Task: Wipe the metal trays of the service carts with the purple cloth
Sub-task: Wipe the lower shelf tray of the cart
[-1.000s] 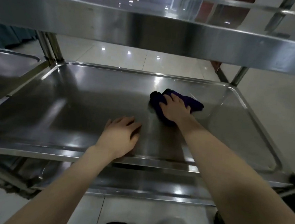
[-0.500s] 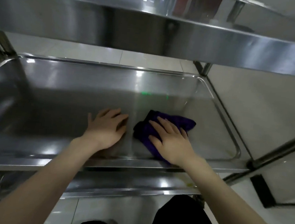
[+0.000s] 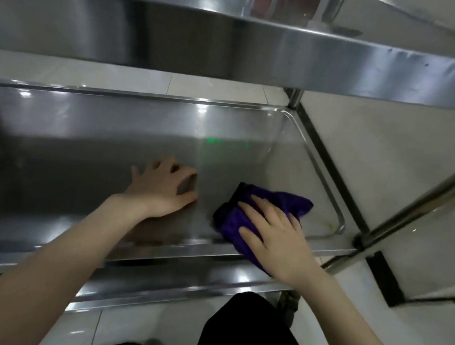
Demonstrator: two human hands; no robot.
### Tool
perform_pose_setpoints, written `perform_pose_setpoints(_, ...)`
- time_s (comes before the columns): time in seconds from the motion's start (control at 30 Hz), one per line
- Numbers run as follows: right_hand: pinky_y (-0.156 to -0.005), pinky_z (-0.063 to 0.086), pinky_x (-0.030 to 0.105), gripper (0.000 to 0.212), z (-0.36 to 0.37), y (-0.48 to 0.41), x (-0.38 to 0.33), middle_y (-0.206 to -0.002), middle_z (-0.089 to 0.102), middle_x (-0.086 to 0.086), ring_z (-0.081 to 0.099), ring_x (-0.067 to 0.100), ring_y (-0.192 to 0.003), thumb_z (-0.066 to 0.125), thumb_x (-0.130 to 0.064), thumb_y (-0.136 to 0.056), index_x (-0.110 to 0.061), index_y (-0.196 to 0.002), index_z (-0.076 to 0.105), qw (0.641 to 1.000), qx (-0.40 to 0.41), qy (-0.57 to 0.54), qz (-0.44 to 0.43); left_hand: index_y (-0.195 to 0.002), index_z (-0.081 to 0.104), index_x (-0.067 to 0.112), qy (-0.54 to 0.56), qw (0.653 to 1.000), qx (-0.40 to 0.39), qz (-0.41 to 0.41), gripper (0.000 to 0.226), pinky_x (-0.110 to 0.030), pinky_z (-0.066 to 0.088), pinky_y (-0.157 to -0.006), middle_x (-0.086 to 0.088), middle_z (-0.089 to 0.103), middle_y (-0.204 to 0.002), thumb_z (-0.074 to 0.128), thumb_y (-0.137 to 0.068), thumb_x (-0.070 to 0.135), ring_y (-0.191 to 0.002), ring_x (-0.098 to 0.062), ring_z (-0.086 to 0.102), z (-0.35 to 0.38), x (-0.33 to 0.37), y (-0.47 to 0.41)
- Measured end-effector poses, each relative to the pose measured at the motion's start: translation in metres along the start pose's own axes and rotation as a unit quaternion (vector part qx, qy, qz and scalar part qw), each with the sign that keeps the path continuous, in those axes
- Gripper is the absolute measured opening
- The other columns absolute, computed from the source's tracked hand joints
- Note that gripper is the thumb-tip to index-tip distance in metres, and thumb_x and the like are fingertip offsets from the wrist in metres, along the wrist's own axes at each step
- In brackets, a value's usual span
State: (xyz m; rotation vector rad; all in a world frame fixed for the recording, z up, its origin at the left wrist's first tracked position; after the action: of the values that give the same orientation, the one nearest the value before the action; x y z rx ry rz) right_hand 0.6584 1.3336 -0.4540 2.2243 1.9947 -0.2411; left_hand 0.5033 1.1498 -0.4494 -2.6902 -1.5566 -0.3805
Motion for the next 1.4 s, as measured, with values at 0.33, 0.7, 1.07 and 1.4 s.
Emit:
perform_pose_setpoints(0.33,-0.115,0.008,0.059,0.052,-0.02,-0.154,0.066,-0.16,0.016,-0.009,0.015,0.02,-0.146,0.032,-0.05,-0.1,-0.036,-0.15,0.025,0.996,-0.001,-0.037,0.077,-0.138,0.012,0.063,-0.022,0.999,-0.031,0.033,0.061,-0.07,0.009,-0.108,0.014,0.007,-0.155,0.034,-0.082,0.078,-0.146,-0.026,0.002,0.016,0.01,-0.021)
perform_pose_setpoints(0.7,-0.118,0.01,0.051,0.052,-0.016,-0.006,0.088,-0.159,0.014,-0.016,0.011,0.011,-0.146,0.029,-0.054,-0.098,-0.045,-0.148,0.021,0.996,-0.018,-0.027,0.08,-0.133,0.018,0.062,-0.025,0.998,-0.057,0.03,0.064,-0.073,0.018,-0.104,0.012,0.013,-0.149,0.038,-0.075,0.08,-0.139,-0.033,0.013,0.013,0.011,-0.031)
perform_pose_setpoints(1.07,-0.115,0.01,0.059,0.051,-0.039,-0.175,0.123,-0.158,0.022,-0.004,0.021,0.026,-0.145,0.034,-0.047,-0.1,-0.031,-0.148,0.03,0.992,0.022,-0.021,0.125,-0.139,0.011,0.061,-0.035,0.998,-0.032,0.04,0.062,-0.071,0.012,-0.107,0.013,0.006,-0.154,0.031,-0.083,0.076,-0.144,-0.028,0.003,0.018,0.011,-0.025)
perform_pose_setpoints(1.4,-0.119,0.007,0.049,0.054,-0.025,-0.006,0.122,-0.161,0.015,-0.009,0.016,0.018,-0.147,0.028,-0.053,-0.099,-0.04,-0.151,0.021,0.982,0.031,-0.007,0.188,-0.141,0.013,0.059,-0.017,0.998,-0.015,0.054,0.061,-0.073,0.007,-0.107,0.011,0.009,-0.154,0.028,-0.084,0.075,-0.144,-0.028,0.002,0.016,0.014,-0.02)
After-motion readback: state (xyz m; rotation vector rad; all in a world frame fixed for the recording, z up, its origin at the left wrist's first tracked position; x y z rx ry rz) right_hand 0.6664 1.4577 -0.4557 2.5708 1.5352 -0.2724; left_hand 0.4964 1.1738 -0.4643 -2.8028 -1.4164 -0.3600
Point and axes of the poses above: each hand's wrist, its own y-axis away from the middle knuckle, its own z-axis out of the palm, x = y × z, the point moved 7 cm from there along -y, towards the middle knuckle
